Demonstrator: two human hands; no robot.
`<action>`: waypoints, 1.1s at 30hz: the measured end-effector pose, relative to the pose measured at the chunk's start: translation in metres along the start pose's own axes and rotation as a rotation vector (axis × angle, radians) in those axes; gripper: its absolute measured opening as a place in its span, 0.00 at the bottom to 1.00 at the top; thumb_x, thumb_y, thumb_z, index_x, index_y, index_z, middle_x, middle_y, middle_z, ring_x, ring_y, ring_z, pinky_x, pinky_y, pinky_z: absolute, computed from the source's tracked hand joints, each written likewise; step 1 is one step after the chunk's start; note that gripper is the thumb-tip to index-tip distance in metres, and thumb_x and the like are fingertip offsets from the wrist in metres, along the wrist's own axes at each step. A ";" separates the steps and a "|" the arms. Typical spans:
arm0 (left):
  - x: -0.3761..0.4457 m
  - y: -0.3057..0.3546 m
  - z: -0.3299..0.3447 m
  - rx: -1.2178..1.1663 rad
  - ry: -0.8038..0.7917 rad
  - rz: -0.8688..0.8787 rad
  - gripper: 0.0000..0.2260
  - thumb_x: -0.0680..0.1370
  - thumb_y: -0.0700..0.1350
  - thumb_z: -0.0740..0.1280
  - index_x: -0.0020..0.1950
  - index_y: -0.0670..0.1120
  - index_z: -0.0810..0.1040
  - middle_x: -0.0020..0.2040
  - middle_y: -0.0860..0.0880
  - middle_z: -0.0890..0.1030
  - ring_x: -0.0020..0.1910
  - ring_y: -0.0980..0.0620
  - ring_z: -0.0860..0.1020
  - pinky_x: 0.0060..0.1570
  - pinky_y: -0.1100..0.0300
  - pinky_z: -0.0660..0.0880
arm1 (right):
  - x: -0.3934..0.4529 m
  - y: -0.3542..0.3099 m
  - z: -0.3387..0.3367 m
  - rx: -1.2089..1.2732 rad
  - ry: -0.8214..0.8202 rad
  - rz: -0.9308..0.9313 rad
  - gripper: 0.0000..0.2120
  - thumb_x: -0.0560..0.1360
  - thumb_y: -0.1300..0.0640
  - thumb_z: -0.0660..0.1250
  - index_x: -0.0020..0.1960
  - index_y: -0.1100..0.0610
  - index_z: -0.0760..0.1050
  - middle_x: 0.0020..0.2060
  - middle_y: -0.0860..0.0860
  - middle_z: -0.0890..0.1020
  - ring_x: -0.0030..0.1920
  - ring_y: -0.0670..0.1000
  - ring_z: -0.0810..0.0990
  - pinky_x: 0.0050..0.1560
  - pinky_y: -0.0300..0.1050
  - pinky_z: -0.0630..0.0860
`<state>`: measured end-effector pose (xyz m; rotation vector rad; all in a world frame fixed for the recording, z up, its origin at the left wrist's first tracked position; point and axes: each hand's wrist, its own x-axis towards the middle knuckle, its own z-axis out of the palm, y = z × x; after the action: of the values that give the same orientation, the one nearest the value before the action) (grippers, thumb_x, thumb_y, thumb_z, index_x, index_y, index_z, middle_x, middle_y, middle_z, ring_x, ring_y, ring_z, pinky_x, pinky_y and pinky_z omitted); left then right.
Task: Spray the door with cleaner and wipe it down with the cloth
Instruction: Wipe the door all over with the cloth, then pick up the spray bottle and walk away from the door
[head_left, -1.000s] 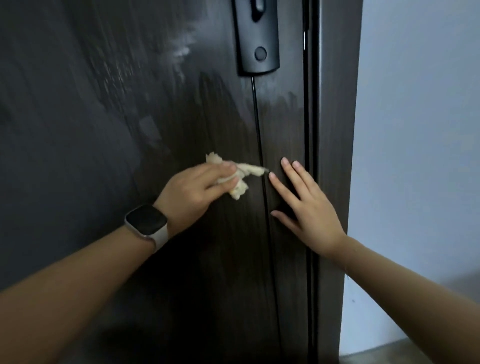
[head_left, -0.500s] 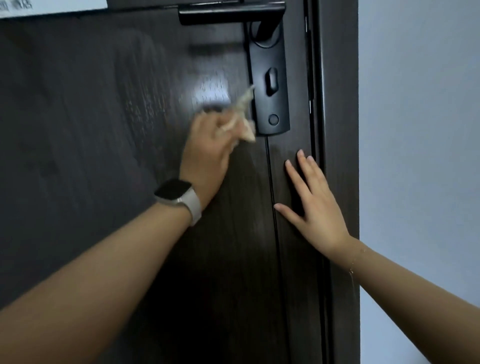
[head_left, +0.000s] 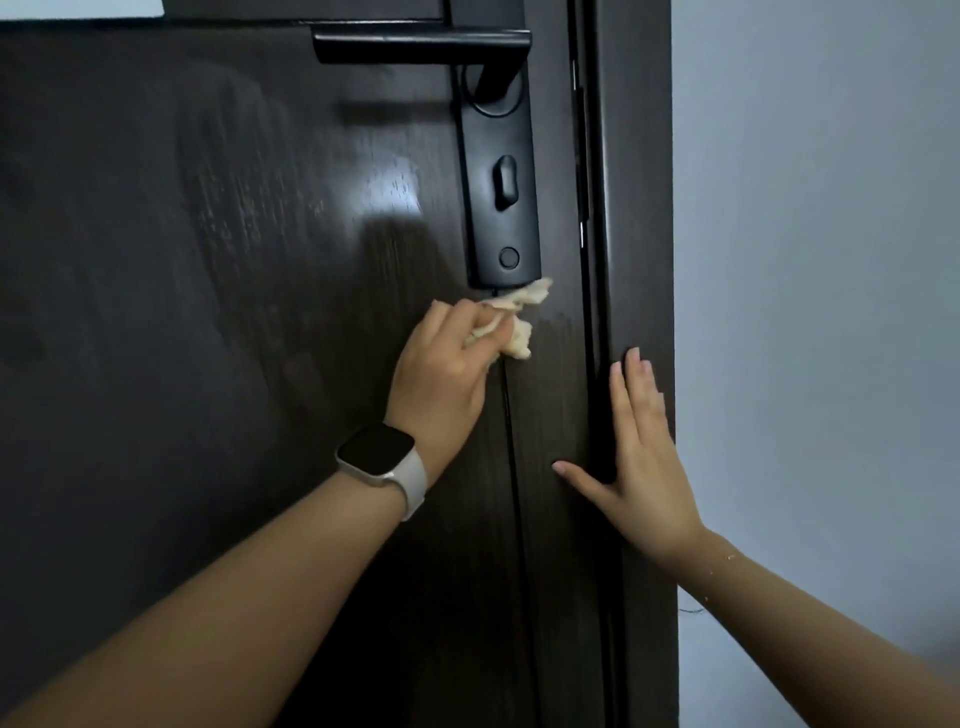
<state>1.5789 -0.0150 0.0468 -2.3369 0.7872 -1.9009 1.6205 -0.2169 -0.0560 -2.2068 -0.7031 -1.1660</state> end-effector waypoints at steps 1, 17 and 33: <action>-0.008 0.007 0.008 -0.016 -0.009 0.000 0.15 0.72 0.29 0.70 0.58 0.38 0.82 0.50 0.41 0.80 0.47 0.45 0.71 0.50 0.53 0.70 | -0.005 0.000 0.001 0.003 -0.004 -0.004 0.50 0.72 0.41 0.69 0.79 0.60 0.43 0.79 0.52 0.40 0.78 0.52 0.39 0.76 0.55 0.49; -0.164 0.048 -0.095 -0.353 -0.460 -0.583 0.14 0.76 0.39 0.71 0.58 0.54 0.82 0.52 0.62 0.76 0.54 0.62 0.72 0.56 0.67 0.68 | -0.099 -0.073 -0.029 0.222 -0.495 0.021 0.27 0.79 0.47 0.63 0.75 0.44 0.59 0.73 0.40 0.63 0.72 0.37 0.60 0.73 0.36 0.60; -0.419 0.021 -0.444 0.173 -0.627 -1.646 0.15 0.72 0.42 0.75 0.39 0.64 0.82 0.41 0.56 0.83 0.40 0.61 0.81 0.43 0.67 0.75 | -0.259 -0.379 0.157 0.873 -1.124 -0.073 0.21 0.80 0.50 0.62 0.73 0.43 0.65 0.66 0.32 0.63 0.68 0.35 0.61 0.68 0.29 0.61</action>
<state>1.1081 0.2605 -0.2283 -3.2513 -1.6980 -0.8293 1.3321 0.1105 -0.2690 -1.8506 -1.3712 0.4852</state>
